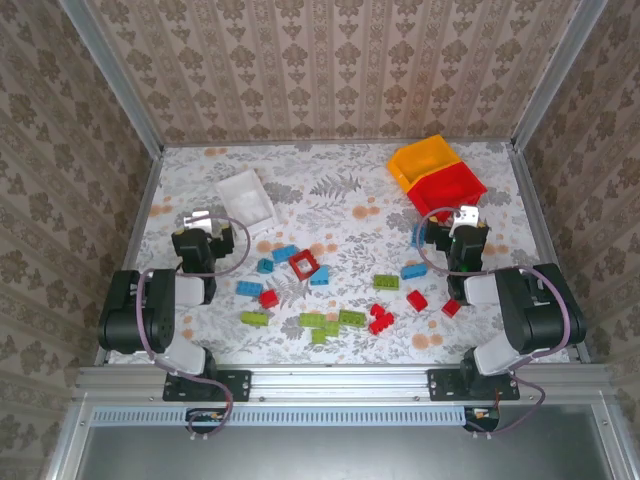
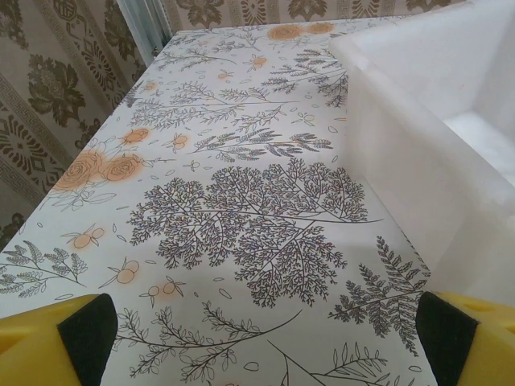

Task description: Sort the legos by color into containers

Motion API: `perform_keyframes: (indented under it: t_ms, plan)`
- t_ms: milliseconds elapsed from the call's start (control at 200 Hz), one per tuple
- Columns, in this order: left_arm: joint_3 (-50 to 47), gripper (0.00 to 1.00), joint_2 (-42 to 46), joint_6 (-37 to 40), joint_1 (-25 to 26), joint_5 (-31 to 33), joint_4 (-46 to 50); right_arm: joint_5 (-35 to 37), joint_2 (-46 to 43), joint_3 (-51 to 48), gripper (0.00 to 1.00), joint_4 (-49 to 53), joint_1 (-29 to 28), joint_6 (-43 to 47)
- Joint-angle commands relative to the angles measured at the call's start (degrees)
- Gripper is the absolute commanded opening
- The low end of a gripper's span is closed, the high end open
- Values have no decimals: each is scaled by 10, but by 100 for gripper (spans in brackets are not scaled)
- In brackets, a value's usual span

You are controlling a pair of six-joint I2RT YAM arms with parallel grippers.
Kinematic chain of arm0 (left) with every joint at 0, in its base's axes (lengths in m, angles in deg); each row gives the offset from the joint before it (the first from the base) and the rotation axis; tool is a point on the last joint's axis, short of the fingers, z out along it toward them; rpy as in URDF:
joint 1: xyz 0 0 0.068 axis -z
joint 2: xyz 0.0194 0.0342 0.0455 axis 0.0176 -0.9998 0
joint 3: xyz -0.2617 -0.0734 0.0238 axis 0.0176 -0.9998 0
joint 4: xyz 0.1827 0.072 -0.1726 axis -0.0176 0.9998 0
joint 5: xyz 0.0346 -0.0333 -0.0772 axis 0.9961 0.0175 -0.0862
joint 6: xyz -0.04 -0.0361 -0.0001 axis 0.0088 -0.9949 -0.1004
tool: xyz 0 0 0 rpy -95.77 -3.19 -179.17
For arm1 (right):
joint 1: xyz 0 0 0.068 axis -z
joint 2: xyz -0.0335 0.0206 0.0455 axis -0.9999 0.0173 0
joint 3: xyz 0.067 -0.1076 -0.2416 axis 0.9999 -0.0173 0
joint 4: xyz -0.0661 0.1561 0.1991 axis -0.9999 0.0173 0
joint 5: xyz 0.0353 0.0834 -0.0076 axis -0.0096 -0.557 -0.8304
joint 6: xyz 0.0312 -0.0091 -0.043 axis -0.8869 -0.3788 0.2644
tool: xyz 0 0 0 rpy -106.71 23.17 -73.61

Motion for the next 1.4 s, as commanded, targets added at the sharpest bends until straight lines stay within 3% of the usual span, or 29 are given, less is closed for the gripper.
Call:
perform_keyframes:
  t_ms: [0,690,785,845,875,905,1015,1160,1270,1395]
  plan:
    - [7,100,1,9,4,5,-19,-4,-6,5,100,6,3,-2]
    - [5,100,2,9,4,5,-22,-3,-5,6,100,7,3,-1]
    - [1,100,32,19,16,24,-9,4,-30,-14,99,-9,2,-3]
    - [6,100,74,43,60,111,21,-4,-42,-41,99,-50,-3,8]
    - [10,100,100,59,73,127,42,38,-55,-50,100,-73,-18,20]
    - [17,100,128,67,84,143,68,71,-80,-53,100,-54,-34,25]
    - [51,100,232,32,112,167,185,80,-241,-24,100,91,-39,23]
    - [102,100,334,7,167,196,311,92,-387,51,100,245,-47,52]
    - [145,100,390,-12,210,208,394,72,-458,109,100,354,-59,42]
    - [217,100,421,-26,252,226,492,86,-506,224,100,518,-113,17]
